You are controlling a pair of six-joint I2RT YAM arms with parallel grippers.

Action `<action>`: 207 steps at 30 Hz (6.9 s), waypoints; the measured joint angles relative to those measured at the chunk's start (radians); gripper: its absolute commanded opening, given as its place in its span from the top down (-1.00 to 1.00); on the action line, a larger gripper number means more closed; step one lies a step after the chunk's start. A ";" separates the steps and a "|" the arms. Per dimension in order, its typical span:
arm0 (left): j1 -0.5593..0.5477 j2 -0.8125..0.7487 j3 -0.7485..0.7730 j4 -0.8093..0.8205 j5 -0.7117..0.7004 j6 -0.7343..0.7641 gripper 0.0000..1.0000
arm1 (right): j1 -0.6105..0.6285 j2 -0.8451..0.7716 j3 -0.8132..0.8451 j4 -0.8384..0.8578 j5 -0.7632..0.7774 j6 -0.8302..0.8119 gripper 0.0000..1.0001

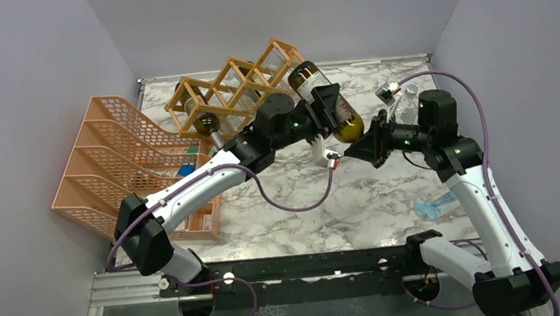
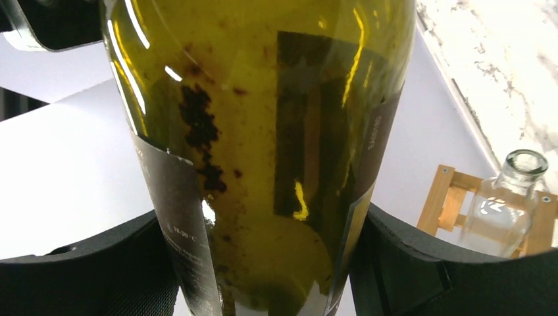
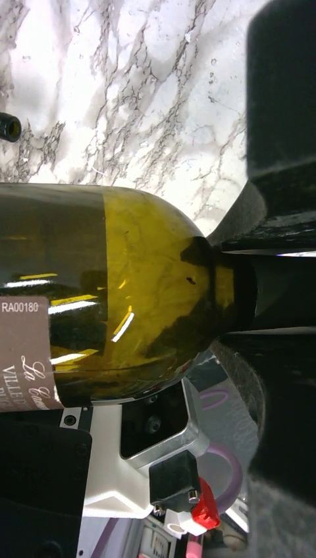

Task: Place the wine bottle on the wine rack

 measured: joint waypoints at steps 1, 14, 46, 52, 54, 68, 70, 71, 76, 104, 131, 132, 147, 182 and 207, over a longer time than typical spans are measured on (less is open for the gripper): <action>0.002 0.001 0.000 -0.003 -0.002 -0.002 1.00 | 0.006 -0.003 -0.006 0.005 0.000 0.001 0.80; -0.005 0.006 -0.043 0.127 0.007 -0.084 -0.98 | 0.026 -0.058 -0.018 0.013 0.108 0.067 0.98; -0.024 -0.237 -0.188 0.496 -0.460 -1.577 -0.98 | 0.034 0.249 0.190 0.156 0.338 0.206 0.98; -0.024 -0.343 -0.190 0.298 -0.552 -1.804 -0.98 | 0.099 0.324 0.223 0.183 0.330 0.208 0.98; -0.024 -0.368 -0.176 0.217 -0.584 -1.844 -0.98 | 0.138 0.364 0.255 0.184 0.332 0.208 0.98; -0.024 -0.587 -0.146 -0.078 -0.752 -1.906 -0.98 | 0.287 0.700 0.603 0.137 0.422 0.169 0.98; -0.024 -0.605 -0.146 -0.079 -0.777 -1.905 -0.98 | 0.293 0.739 0.649 0.119 0.438 0.162 0.98; -0.024 -0.614 -0.146 -0.080 -0.789 -1.903 -0.98 | 0.294 0.759 0.674 0.103 0.447 0.159 0.97; -0.024 -0.648 -0.146 -0.089 -0.824 -1.899 -0.98 | 0.303 0.861 0.816 0.016 0.486 0.143 0.91; -0.024 -0.615 -0.177 -0.135 -0.839 -1.883 -0.98 | 0.332 1.146 1.094 -0.176 0.554 0.097 0.25; -0.024 -0.601 -0.177 -0.162 -0.838 -1.876 -0.98 | 0.333 1.170 1.130 -0.058 0.603 0.076 -0.31; -0.024 -0.600 -0.177 -0.162 -0.838 -1.875 -0.98 | 0.333 1.170 1.130 -0.054 0.607 0.076 -0.34; -0.024 -0.600 -0.177 -0.174 -0.837 -1.872 -0.98 | 0.333 0.991 0.976 0.050 0.731 0.064 -0.56; -0.024 -0.718 -0.372 -0.194 -0.711 -1.946 -0.98 | -0.117 0.289 0.143 0.143 1.219 0.140 -0.63; -0.024 -0.656 -0.386 -0.214 -0.654 -1.916 -0.98 | -0.182 0.494 0.221 0.098 0.961 0.039 0.49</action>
